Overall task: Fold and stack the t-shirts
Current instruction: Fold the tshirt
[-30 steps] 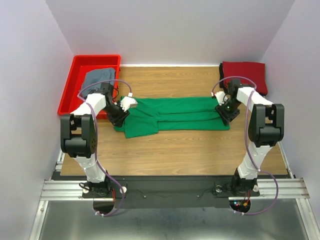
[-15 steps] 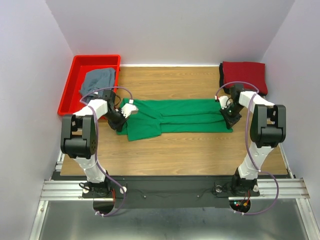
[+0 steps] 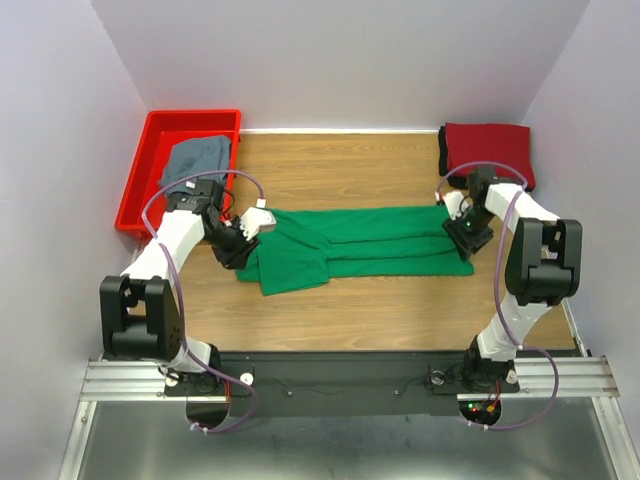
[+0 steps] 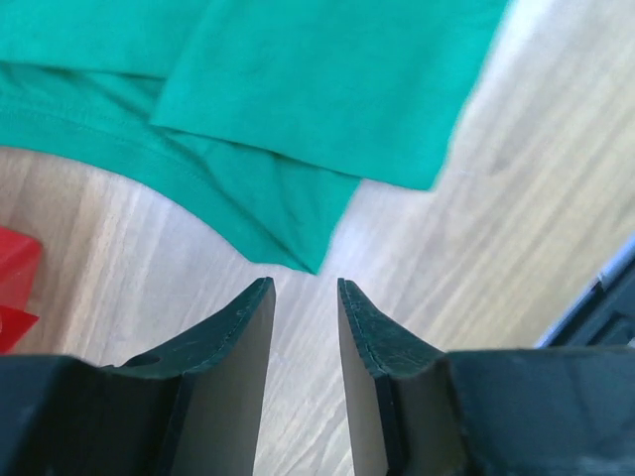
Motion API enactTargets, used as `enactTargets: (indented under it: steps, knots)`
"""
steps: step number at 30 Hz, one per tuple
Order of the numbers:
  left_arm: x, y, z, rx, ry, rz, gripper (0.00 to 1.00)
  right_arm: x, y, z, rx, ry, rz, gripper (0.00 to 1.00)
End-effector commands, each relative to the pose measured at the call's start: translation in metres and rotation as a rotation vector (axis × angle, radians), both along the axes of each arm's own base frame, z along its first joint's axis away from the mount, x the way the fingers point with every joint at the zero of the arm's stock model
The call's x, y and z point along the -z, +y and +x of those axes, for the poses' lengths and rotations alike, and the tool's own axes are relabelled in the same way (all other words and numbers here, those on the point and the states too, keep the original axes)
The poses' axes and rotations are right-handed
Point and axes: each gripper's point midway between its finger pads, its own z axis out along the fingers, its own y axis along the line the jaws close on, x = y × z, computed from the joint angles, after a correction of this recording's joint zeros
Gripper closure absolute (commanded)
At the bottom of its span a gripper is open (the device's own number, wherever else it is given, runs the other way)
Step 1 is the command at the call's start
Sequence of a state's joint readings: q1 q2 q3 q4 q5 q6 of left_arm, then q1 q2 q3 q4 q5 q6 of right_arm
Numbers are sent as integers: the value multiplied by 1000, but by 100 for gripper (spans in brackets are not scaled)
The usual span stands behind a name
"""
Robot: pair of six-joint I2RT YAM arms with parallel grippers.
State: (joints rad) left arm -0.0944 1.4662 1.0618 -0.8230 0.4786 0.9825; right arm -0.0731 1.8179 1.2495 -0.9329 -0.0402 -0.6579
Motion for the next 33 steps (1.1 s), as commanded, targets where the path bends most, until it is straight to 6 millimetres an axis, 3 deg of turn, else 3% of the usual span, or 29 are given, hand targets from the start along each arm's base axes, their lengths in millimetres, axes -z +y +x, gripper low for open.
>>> enactTargets:
  steps: [1, 5, 9, 12, 14, 21, 25, 33]
  knots:
    - [-4, -8, -44, 131, 77, -21, 57, -65, 27, 22, -14, -171, 155, 53]
    - [17, -19, -64, 246, 47, 43, 57, -80, 65, 20, -24, -175, 287, 55]
    - [28, -36, -62, 275, 27, 14, 57, -89, 129, 8, -25, -119, 497, 59]
    - [36, -43, -62, 267, 31, -21, 56, -86, 196, -7, -44, -72, 649, 59]
    - [39, -46, -63, 281, 11, -46, 55, -76, 225, -9, -55, -89, 715, 57]
    - [40, -49, -61, 337, -133, -66, 54, -50, 327, -45, -105, -25, 796, 55]
    - [45, -52, -59, 333, -172, -67, 52, -36, 358, -40, -101, -58, 780, 55]
    - [53, -60, -57, 313, -189, -64, 52, -10, 386, -40, -87, -40, 735, 53]
